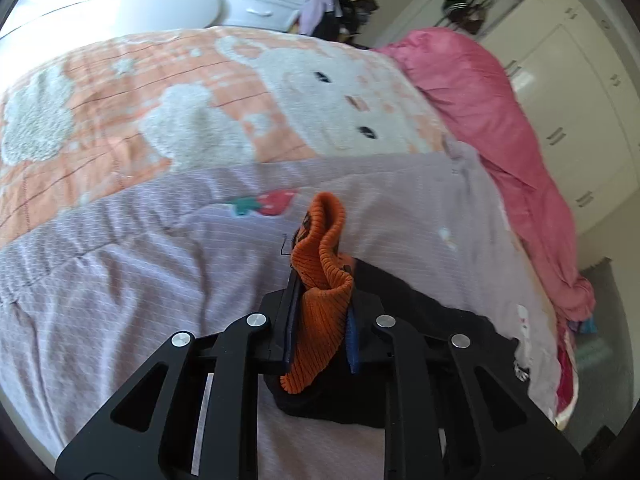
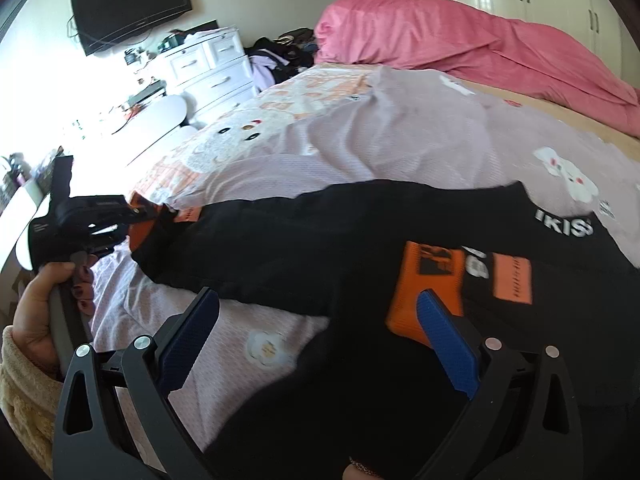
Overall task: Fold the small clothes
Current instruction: 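Close the left gripper on the orange sock cuffs and lift, then lower the held socks onto the t-shirt and open the left gripper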
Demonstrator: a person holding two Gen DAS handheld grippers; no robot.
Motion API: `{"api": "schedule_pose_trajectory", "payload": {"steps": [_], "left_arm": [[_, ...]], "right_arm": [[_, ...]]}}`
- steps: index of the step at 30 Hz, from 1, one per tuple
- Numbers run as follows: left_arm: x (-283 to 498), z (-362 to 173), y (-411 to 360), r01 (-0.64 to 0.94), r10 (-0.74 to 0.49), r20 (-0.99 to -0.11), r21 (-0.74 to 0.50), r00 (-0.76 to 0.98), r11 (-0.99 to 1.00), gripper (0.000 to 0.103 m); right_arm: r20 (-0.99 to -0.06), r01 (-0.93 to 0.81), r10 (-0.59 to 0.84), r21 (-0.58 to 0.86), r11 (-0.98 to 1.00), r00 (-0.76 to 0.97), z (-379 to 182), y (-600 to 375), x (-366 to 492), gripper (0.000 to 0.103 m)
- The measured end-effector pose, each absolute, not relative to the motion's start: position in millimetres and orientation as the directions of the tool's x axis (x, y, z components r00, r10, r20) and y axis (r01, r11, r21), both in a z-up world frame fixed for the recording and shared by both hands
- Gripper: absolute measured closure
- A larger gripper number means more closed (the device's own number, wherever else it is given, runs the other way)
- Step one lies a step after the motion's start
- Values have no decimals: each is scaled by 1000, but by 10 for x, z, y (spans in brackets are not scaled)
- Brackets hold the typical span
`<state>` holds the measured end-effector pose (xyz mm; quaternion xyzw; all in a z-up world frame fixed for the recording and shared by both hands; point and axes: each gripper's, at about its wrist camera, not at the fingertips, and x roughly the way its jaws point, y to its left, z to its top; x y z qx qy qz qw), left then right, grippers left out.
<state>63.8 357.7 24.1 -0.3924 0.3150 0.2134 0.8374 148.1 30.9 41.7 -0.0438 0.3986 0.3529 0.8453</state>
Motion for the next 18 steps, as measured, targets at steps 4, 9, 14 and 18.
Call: {"api": "schedule_pose_trajectory", "payload": {"steps": [4,9,14,18], "left_arm": [[677,345,3356,-537,68,-654,-553,754,637,92],[721,572,3053,-411,-2,-576,-586,817,698,92],[752,786,2738,-313,-39,-521,-570,853,760,92],[771,921,2461,-223,-98,-480,-567,872,793,92]], "right_arm": [[-700,-596,552,222,772,453,403,26,1499,4],[-699,-540,529,238,807,482,387,-322,1532,4],[-695,-487,510,257,835,508,379,-682,1562,4],[-694,-436,485,267,860,532,374,-920,1607,4]]}}
